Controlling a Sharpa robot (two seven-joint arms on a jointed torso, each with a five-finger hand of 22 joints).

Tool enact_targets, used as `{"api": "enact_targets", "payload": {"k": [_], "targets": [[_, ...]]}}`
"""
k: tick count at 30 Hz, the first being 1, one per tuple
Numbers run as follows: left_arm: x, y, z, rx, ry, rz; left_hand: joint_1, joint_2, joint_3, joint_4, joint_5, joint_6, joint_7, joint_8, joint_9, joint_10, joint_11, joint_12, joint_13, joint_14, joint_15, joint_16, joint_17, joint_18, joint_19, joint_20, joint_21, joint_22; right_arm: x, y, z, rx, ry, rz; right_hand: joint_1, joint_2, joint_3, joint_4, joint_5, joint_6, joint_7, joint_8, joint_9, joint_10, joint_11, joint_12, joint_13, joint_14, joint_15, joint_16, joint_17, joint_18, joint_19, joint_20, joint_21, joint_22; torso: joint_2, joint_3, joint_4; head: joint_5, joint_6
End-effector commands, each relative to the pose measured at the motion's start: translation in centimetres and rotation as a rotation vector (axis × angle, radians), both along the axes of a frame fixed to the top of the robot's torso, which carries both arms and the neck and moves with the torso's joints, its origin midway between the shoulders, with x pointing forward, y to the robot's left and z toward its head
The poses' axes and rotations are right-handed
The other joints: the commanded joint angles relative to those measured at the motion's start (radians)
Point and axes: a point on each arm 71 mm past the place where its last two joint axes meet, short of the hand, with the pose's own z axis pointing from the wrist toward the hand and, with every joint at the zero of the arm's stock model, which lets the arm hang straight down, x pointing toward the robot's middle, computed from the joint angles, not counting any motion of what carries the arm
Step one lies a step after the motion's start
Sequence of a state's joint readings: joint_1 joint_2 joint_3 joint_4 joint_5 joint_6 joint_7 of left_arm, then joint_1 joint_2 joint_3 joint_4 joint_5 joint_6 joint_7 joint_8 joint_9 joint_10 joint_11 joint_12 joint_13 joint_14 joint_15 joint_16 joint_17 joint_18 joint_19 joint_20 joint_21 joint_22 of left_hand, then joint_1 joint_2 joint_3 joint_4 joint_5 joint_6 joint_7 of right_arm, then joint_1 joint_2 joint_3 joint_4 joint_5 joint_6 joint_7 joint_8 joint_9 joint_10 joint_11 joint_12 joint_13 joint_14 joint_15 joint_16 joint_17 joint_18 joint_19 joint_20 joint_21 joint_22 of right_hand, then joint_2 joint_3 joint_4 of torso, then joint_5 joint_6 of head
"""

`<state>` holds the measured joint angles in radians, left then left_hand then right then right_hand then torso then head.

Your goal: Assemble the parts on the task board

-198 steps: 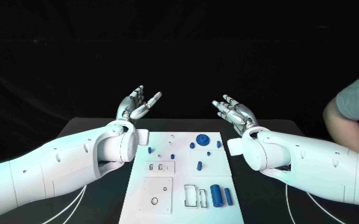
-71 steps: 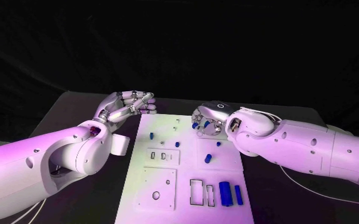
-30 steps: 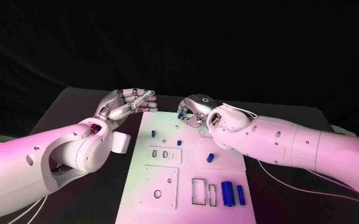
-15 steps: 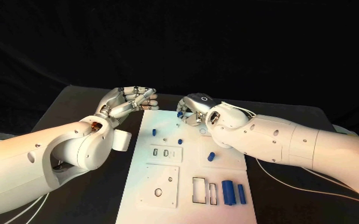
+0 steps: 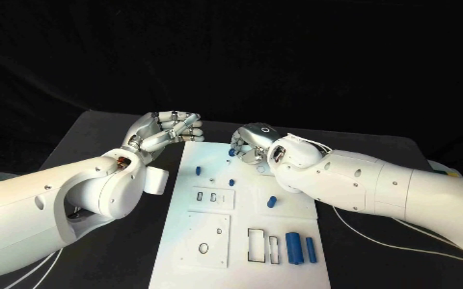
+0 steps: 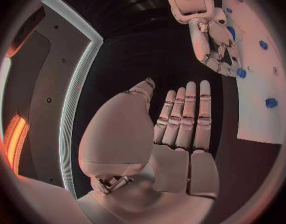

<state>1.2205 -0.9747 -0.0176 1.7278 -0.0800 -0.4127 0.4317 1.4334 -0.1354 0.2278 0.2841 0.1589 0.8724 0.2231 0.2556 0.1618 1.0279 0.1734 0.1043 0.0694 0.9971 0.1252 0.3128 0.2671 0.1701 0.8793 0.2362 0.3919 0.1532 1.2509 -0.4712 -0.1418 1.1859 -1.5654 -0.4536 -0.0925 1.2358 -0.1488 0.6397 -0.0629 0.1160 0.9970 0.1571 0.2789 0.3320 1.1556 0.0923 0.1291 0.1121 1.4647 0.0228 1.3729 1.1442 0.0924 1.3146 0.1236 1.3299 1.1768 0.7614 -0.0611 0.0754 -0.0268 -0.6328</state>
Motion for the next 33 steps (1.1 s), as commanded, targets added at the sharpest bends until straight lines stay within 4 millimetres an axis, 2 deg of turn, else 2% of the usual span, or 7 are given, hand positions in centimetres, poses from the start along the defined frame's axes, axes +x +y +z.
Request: {"api": "enact_targets", "payload": {"k": [1, 8, 11, 13, 16, 24, 33], "targets": [[0.0, -0.1, 0.1, -0.01, -0.003, -0.015, 0.008, 0.005, 0.001, 0.002, -0.001, -0.002, 0.009, -0.002, 0.0, -0.006, 0.004, -0.004, -0.001, -0.004, 0.004, 0.003, 0.002, 0.012, 0.005, 0.0, 0.004, 0.001, -0.2, 0.1, -0.2, -0.004, -0.004, 0.006, 0.0, 0.007, 0.004, 0.002, -0.005, 0.007, -0.002, 0.006, 0.001, 0.009, -0.001, 0.005, 0.001, 0.027, -0.01, 0.005, 0.0, -0.005, 0.009, -0.002, 0.007, 0.003, 0.0, 0.0001, 0.0011, -0.001, 0.002], [0.0, -0.1, 0.1, -0.01, -0.002, -0.012, 0.008, 0.005, 0.001, 0.002, -0.001, -0.002, 0.009, -0.002, 0.0, -0.006, 0.004, -0.004, -0.001, -0.004, 0.004, 0.003, 0.002, 0.012, 0.005, 0.0, 0.004, 0.001, -0.3, -0.1, 0.0, 0.021, -0.021, 0.0, -0.008, 0.002, 0.001, 0.004, -0.01, 0.002, -0.002, 0.006, 0.005, 0.008, -0.002, 0.004, 0.0, 0.026, -0.012, 0.003, -0.007, -0.005, 0.008, -0.005, 0.007, 0.004, 0.001, -0.0001, 0.0004, -0.002, 0.003], [0.1, 0.0, 0.1, -0.01, -0.002, -0.012, 0.008, 0.005, 0.001, 0.002, -0.001, -0.002, 0.009, -0.002, 0.0, -0.006, 0.004, -0.005, -0.001, -0.005, 0.005, 0.003, 0.002, 0.012, 0.005, 0.001, 0.004, 0.001, -0.2, -0.2, 0.1, 0.04, -0.026, 0.001, -0.04, -0.042, -0.025, 0.018, -0.029, -0.093, 0.036, -0.048, -0.011, -0.071, 0.03, -0.031, -0.018, 0.002, 0.013, -0.036, -0.079, 0.01, -0.051, 0.012, -0.053, -0.079, 0.001, -0.0006, -0.0009, -0.002, 0.005], [0.1, 0.0, 0.1, -0.01, -0.001, -0.011, 0.008, 0.005, 0.001, 0.002, -0.001, -0.002, 0.009, -0.002, 0.0, -0.006, 0.004, -0.005, -0.001, -0.005, 0.005, 0.003, 0.002, 0.012, 0.005, 0.001, 0.004, 0.001, -0.3, -0.3, 0.1, 0.048, -0.027, 0.001, -0.043, -0.056, -0.04, 0.019, -0.019, -0.134, 0.046, -0.073, -0.019, -0.106, 0.041, -0.042, -0.026, -0.012, 0.022, -0.058, -0.12, 0.02, -0.085, 0.02, -0.087, -0.127, 0.0, -0.0009, -0.0007, -0.004, 0.006], [0.1, 0.1, 0.1, -0.009, 0.0, -0.011, 0.008, 0.005, 0.001, 0.002, -0.001, -0.002, 0.009, -0.002, 0.0, -0.006, 0.004, -0.005, -0.001, -0.005, 0.005, 0.003, 0.002, 0.012, 0.005, 0.001, 0.004, 0.001, -0.4, -0.9, 0.2, 0.061, -0.023, -0.004, -0.04, -0.066, -0.071, 0.021, 0.002, -0.18, 0.042, -0.101, -0.025, -0.142, 0.042, -0.041, -0.034, -0.026, 0.025, -0.077, -0.156, 0.03, -0.113, 0.027, -0.122, -0.167, -0.002, -0.0007, -0.0018, -0.005, 0.009], [0.2, 0.4, 0.0, -0.008, 0.003, -0.005, 0.008, 0.004, 0.0, 0.002, -0.001, -0.004, 0.01, -0.003, -0.001, -0.007, 0.005, -0.006, -0.001, -0.006, 0.005, 0.002, 0.003, 0.012, 0.004, 0.001, 0.004, 0.0, -1.1, -4.2, 1.3, 0.101, 0.032, -0.048, -0.032, -0.061, -0.094, 0.026, 0.021, -0.158, 0.052, -0.095, -0.018, -0.132, 0.046, -0.014, -0.032, -0.015, 0.027, -0.064, -0.142, 0.025, -0.09, 0.03, -0.109, -0.142, -0.006, 0.0008, -0.005, -0.011, 0.016], [0.4, 1.0, -0.1, -0.007, 0.007, 0.005, 0.009, 0.004, 0.0, 0.002, -0.001, -0.004, 0.009, -0.003, -0.001, -0.007, 0.005, -0.007, -0.001, -0.006, 0.005, 0.002, 0.003, 0.012, 0.004, 0.001, 0.004, 0.0, -2.5, -9.7, 2.5, 0.123, 0.172, -0.122, -0.052, -0.085, -0.165, 0.052, 0.07, -0.148, 0.049, -0.102, -0.012, -0.056, 0.036, 0.056, -0.011, 0.017, 0.021, 0.001, -0.045, 0.0, -0.003, 0.025, -0.027, -0.019, -0.015, 0.0057, -0.0226, -0.01, 0.016]]}}
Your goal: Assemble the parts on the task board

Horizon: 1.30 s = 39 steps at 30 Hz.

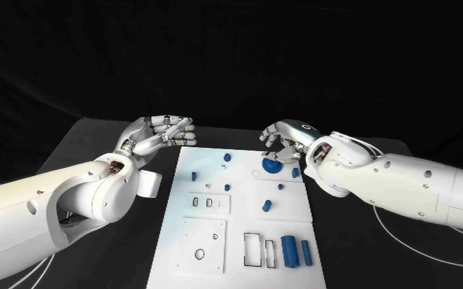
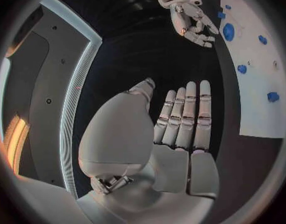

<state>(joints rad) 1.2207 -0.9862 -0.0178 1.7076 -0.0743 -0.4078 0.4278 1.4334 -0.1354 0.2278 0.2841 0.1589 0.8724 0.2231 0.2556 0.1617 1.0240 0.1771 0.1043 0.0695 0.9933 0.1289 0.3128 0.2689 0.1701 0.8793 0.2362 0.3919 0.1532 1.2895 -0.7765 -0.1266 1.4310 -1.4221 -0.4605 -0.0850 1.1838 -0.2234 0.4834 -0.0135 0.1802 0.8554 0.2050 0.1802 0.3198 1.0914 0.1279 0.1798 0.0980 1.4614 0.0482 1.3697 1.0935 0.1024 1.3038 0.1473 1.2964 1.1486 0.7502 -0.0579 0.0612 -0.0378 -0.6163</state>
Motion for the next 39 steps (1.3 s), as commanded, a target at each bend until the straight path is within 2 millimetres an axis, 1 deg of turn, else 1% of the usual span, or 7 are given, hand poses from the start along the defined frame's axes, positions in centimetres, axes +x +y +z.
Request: {"api": "enact_targets", "payload": {"k": [1, 8, 9, 13, 19, 23, 39], "targets": [[0.0, -0.2, 0.1, -0.015, -0.001, -0.021, 0.009, 0.004, 0.0, 0.002, -0.001, -0.004, 0.009, -0.003, -0.001, -0.004, 0.001, -0.007, -0.002, -0.003, 0.002, 0.002, 0.001, 0.012, 0.004, 0.001, 0.004, 0.0, -0.4, -0.7, -0.5, 0.009, 0.126, -0.01, -0.002, -0.016, -0.034, 0.009, 0.012, -0.011, -0.001, -0.005, 0.002, 0.024, -0.004, 0.021, 0.013, 0.023, -0.008, 0.014, 0.02, -0.016, 0.026, -0.001, 0.026, 0.038, -0.005, 0.0041, -0.0113, 0.002, 0.0], [0.0, -0.2, 0.1, -0.017, 0.001, -0.027, 0.009, 0.004, 0.0, 0.002, -0.001, -0.004, 0.009, -0.003, -0.001, -0.004, 0.001, -0.007, -0.002, -0.003, 0.002, 0.002, 0.001, 0.012, 0.004, 0.001, 0.004, 0.0, -0.4, -2.5, -1.0, -0.014, 0.208, -0.046, 0.052, 0.004, -0.177, 0.04, 0.02, -0.028, -0.032, 0.041, 0.034, 0.101, -0.04, 0.217, 0.169, 0.031, -0.037, 0.043, 0.058, -0.032, 0.072, -0.029, 0.081, 0.123, -0.004, 0.0103, -0.0157, 0.005, -0.002], [0.0, -0.3, 0.1, -0.017, 0.002, -0.028, 0.009, 0.004, 0.0, 0.002, -0.001, -0.004, 0.009, -0.003, -0.001, -0.004, 0.001, -0.007, -0.002, -0.003, 0.002, 0.002, 0.001, 0.012, 0.004, 0.001, 0.004, 0.0, -0.3, -2.5, -1.1, -0.016, 0.215, -0.048, 0.063, 0.011, -0.202, 0.05, 0.025, -0.035, -0.037, 0.054, 0.043, 0.063, -0.045, 0.283, 0.23, 0.031, -0.037, 0.046, 0.059, -0.031, 0.073, -0.038, 0.082, 0.127, -0.004, 0.0092, -0.013, 0.003, -0.003], [0.1, -0.3, 0.0, -0.017, 0.003, -0.03, 0.009, 0.004, 0.0, 0.002, -0.001, -0.004, 0.009, -0.003, -0.001, -0.004, 0.001, -0.007, -0.002, -0.003, 0.002, 0.002, 0.001, 0.012, 0.004, 0.001, 0.004, 0.0, 0.0, -2.5, -1.6, -0.019, 0.234, -0.05, 0.101, 0.032, -0.26, 0.086, 0.031, -0.059, -0.038, 0.103, 0.068, -0.048, -0.047, 0.55, 0.455, 0.036, -0.043, 0.06, 0.082, -0.032, 0.071, -0.035, 0.079, 0.133, -0.005, 0.0075, -0.0114, 0.005, -0.007], [0.1, -0.3, 0.0, -0.016, 0.005, -0.029, 0.009, 0.004, 0.0, 0.002, -0.001, -0.004, 0.009, -0.003, -0.001, -0.004, 0.001, -0.007, -0.002, -0.003, 0.002, 0.002, 0.001, 0.012, 0.004, 0.001, 0.004, 0.0, 0.3, -2.3, -2.2, -0.026, 0.242, -0.062, 0.124, 0.039, -0.279, 0.111, 0.032, -0.079, -0.036, 0.129, 0.077, -0.085, -0.044, 0.67, 0.545, 0.051, -0.04, 0.095, 0.161, -0.036, 0.084, -0.033, 0.09, 0.157, -0.003, 0.0067, -0.0114, 0.006, -0.007], [0.1, -0.3, 0.0, -0.017, 0.005, -0.031, 0.009, 0.004, 0.0, 0.002, -0.001, -0.004, 0.009, -0.003, -0.001, -0.004, 0.001, -0.007, -0.002, -0.003, 0.002, 0.002, 0.001, 0.012, 0.004, 0.001, 0.004, 0.0, 0.6, -2.3, -2.5, -0.034, 0.24, -0.076, 0.138, 0.044, -0.284, 0.126, 0.039, -0.089, -0.034, 0.146, 0.081, -0.036, -0.042, 0.833, 0.709, 0.067, -0.037, 0.132, 0.253, -0.044, 0.107, -0.03, 0.112, 0.193, -0.002, 0.0067, -0.0104, 0.005, -0.009], [0.2, -0.3, -0.1, -0.016, 0.009, -0.032, 0.009, 0.004, 0.0, 0.002, -0.001, -0.004, 0.009, -0.003, -0.001, -0.004, 0.001, -0.007, -0.002, -0.003, 0.002, 0.002, 0.001, 0.012, 0.004, 0.001, 0.004, 0.0, 1.1, -1.9, -3.5, -0.05, 0.255, -0.084, 0.149, 0.054, -0.274, 0.14, 0.046, -0.086, -0.034, 0.164, 0.083, 0.024, -0.041, 0.953, 0.841, 0.075, -0.035, 0.151, 0.303, -0.049, 0.122, -0.027, 0.129, 0.219, -0.004, 0.0067, -0.012, 0.009, -0.02]]}}
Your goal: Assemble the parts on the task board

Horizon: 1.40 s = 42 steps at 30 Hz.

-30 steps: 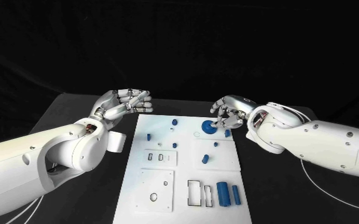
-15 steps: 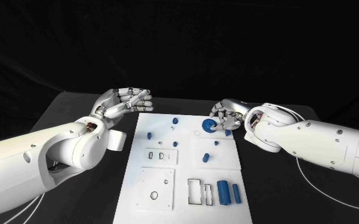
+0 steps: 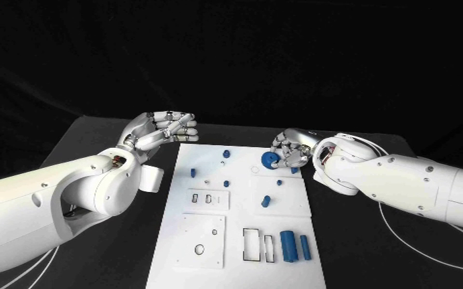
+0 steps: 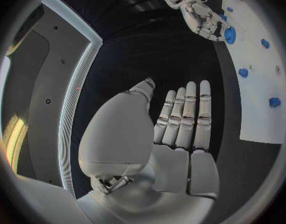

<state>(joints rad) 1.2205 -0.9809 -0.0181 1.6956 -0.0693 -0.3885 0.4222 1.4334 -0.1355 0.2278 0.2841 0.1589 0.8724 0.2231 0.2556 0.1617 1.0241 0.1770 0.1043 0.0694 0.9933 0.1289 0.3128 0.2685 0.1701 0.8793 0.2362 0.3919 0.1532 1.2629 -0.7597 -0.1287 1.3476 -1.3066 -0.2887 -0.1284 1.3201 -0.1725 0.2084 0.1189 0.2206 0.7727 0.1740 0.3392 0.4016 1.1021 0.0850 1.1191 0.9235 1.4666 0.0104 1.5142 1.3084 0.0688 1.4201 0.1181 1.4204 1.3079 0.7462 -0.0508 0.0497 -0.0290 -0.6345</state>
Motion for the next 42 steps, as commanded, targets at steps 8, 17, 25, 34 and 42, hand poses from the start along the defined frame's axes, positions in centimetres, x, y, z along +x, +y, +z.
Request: {"api": "enact_targets", "payload": {"k": [8, 17, 25, 34, 42], "targets": [[0.0, -0.3, 0.1, -0.011, 0.0, -0.023, 0.01, 0.005, 0.0, 0.002, -0.001, -0.005, 0.008, -0.003, -0.001, -0.003, 0.001, -0.009, -0.001, -0.004, 0.002, 0.001, 0.003, 0.012, 0.003, 0.001, 0.004, 0.0, 0.1, 0.2, -0.6, -0.022, 0.028, 0.006, 0.016, 0.01, 0.012, 0.012, 0.007, 0.009, -0.006, 0.014, 0.002, 0.035, 0.0, 0.048, 0.054, 0.073, 0.002, 0.012, 0.103, -0.017, 0.011, 0.001, 0.01, 0.068, -0.001, 0.0004, -0.0003, 0.004, -0.005], [0.0, -0.2, 0.1, -0.011, 0.002, -0.024, 0.01, 0.005, 0.0, 0.002, -0.001, -0.005, 0.008, -0.003, -0.001, -0.003, 0.001, -0.009, -0.001, -0.004, 0.002, 0.001, 0.003, 0.012, 0.003, 0.001, 0.004, 0.0, 0.3, 0.2, -0.9, -0.028, 0.032, 0.0, 0.018, 0.018, 0.026, 0.017, 0.006, 0.016, -0.007, 0.016, 0.0, 0.051, -0.002, 0.07, 0.081, 0.074, 0.001, 0.015, 0.112, -0.019, 0.014, 0.001, 0.014, 0.074, -0.001, -0.0003, -0.0005, 0.004, -0.009], [0.0, -0.2, 0.1, -0.01, 0.003, -0.024, 0.01, 0.005, 0.0, 0.002, -0.001, -0.005, 0.008, -0.003, -0.001, -0.003, 0.001, -0.009, -0.001, -0.004, 0.002, 0.001, 0.003, 0.012, 0.003, 0.001, 0.004, 0.0, 0.3, 0.4, -1.0, -0.041, 0.028, 0.002, 0.014, 0.019, 0.036, 0.022, 0.004, 0.027, -0.009, 0.02, -0.001, 0.073, -0.003, 0.096, 0.113, 0.076, 0.0, 0.019, 0.123, -0.02, 0.018, 0.0, 0.018, 0.081, -0.001, -0.0005, -0.0009, 0.004, -0.012], [0.0, -0.2, 0.1, -0.01, 0.004, -0.025, 0.01, 0.005, 0.0, 0.002, -0.001, -0.005, 0.008, -0.003, -0.001, -0.003, 0.001, -0.009, -0.001, -0.004, 0.002, 0.001, 0.003, 0.012, 0.003, 0.001, 0.004, 0.0, -0.1, 0.9, -0.1, -0.022, -0.107, 0.005, 0.042, 0.039, 0.169, 0.008, -0.02, 0.128, -0.044, 0.065, 0.013, 0.167, -0.035, 0.184, 0.232, 0.081, -0.027, 0.026, 0.145, -0.029, 0.044, -0.022, 0.045, 0.12, -0.002, -0.0002, 0.0003, 0.003, -0.011], [0.0, -0.2, 0.1, -0.01, 0.004, -0.025, 0.01, 0.005, 0.0, 0.002, -0.001, -0.005, 0.008, -0.003, -0.001, -0.003, 0.001, -0.009, -0.001, -0.004, 0.002, 0.001, 0.003, 0.012, 0.003, 0.001, 0.004, 0.0, -0.7, 1.7, 0.9, -0.018, -0.247, 0.027, 0.014, 0.019, 0.263, -0.012, -0.029, 0.152, -0.059, 0.09, 0.034, 0.21, -0.048, 0.216, 0.282, 0.084, -0.04, 0.03, 0.157, -0.033, 0.055, -0.036, 0.055, 0.136, -0.002, -0.0006, 0.0002, 0.003, -0.008]]}}
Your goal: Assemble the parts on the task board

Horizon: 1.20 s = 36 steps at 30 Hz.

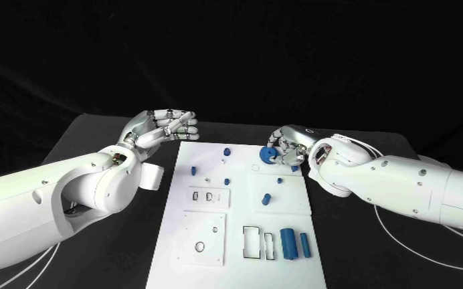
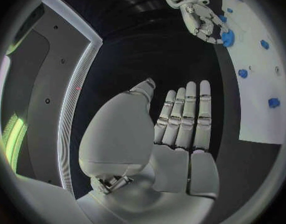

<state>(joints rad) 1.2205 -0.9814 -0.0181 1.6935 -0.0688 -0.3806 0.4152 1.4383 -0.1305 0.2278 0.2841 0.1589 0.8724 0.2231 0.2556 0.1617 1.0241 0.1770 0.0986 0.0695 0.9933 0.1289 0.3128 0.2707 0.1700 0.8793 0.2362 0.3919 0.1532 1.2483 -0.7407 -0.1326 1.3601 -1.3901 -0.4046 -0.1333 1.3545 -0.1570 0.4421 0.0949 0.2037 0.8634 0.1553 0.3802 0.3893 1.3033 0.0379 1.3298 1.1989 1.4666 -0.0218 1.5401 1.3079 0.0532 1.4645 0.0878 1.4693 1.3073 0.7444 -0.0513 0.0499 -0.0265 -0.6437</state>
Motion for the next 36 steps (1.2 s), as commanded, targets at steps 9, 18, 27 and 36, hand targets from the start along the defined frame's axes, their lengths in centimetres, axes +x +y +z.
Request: {"api": "enact_targets", "payload": {"k": [9, 18, 27, 36], "targets": [[0.0, -0.2, 0.1, -0.01, -0.003, -0.018, 0.006, 0.001, 0.0, 0.002, -0.001, -0.005, 0.008, -0.003, -0.001, -0.003, 0.001, -0.005, -0.001, -0.005, 0.002, 0.0, 0.003, 0.012, 0.002, 0.001, 0.005, 0.0, -1.5, 2.4, 1.7, -0.007, -0.183, 0.063, -0.038, -0.002, 0.047, 0.011, -0.03, 0.062, -0.042, 0.053, 0.052, 0.015, -0.003, 0.009, 0.015, 0.084, -0.009, 0.005, 0.162, -0.018, 0.014, -0.007, 0.009, 0.142, -0.001, 0.0001, -0.0017, 0.004, 0.007], [0.0, -0.3, 0.1, -0.011, -0.003, -0.022, 0.006, 0.001, 0.0, 0.002, -0.001, -0.005, 0.008, -0.003, -0.001, -0.003, 0.001, -0.005, -0.001, -0.005, 0.002, 0.0, 0.003, 0.012, 0.002, 0.001, 0.005, 0.0, -2.1, 6.4, 1.9, 0.0, -0.18, 0.133, -0.053, -0.009, 0.055, 0.012, -0.034, 0.057, -0.041, 0.052, 0.054, 0.016, -0.002, 0.009, 0.016, 0.084, -0.008, 0.005, 0.162, -0.018, 0.013, -0.008, 0.008, 0.141, 0.001, -0.0007, 0.0027, 0.004, 0.009], [0.0, -0.5, 0.1, -0.013, -0.003, -0.026, 0.007, 0.002, 0.001, 0.002, 0.0, -0.005, 0.008, -0.003, -0.001, -0.003, 0.001, -0.005, -0.001, -0.005, 0.002, 0.0, 0.003, 0.012, 0.001, 0.002, 0.005, -0.001, -1.8, 10.0, 1.2, -0.007, -0.167, 0.176, -0.058, -0.011, 0.058, 0.013, -0.034, 0.053, -0.04, 0.05, 0.054, 0.013, -0.001, 0.007, 0.014, 0.084, -0.008, 0.004, 0.16, -0.017, 0.01, -0.008, 0.005, 0.139, 0.004, -0.0018, 0.003, 0.009, 0.006], [0.0, -0.7, 0.1, -0.014, -0.002, -0.031, 0.007, 0.002, 0.001, 0.002, 0.0, -0.005, 0.008, -0.003, -0.001, -0.003, 0.001, -0.005, -0.001, -0.005, 0.002, 0.0, 0.003, 0.012, 0.001, 0.002, 0.005, -0.001, -1.6, 11.4, 0.3, -0.019, -0.147, 0.191, -0.068, -0.014, 0.063, 0.014, -0.034, 0.047, -0.037, 0.047, 0.055, 0.012, 0.001, 0.005, 0.013, 0.083, -0.006, 0.003, 0.157, -0.016, 0.008, -0.007, 0.002, 0.136, 0.004, -0.0018, 0.0052, 0.012, -0.001]]}}
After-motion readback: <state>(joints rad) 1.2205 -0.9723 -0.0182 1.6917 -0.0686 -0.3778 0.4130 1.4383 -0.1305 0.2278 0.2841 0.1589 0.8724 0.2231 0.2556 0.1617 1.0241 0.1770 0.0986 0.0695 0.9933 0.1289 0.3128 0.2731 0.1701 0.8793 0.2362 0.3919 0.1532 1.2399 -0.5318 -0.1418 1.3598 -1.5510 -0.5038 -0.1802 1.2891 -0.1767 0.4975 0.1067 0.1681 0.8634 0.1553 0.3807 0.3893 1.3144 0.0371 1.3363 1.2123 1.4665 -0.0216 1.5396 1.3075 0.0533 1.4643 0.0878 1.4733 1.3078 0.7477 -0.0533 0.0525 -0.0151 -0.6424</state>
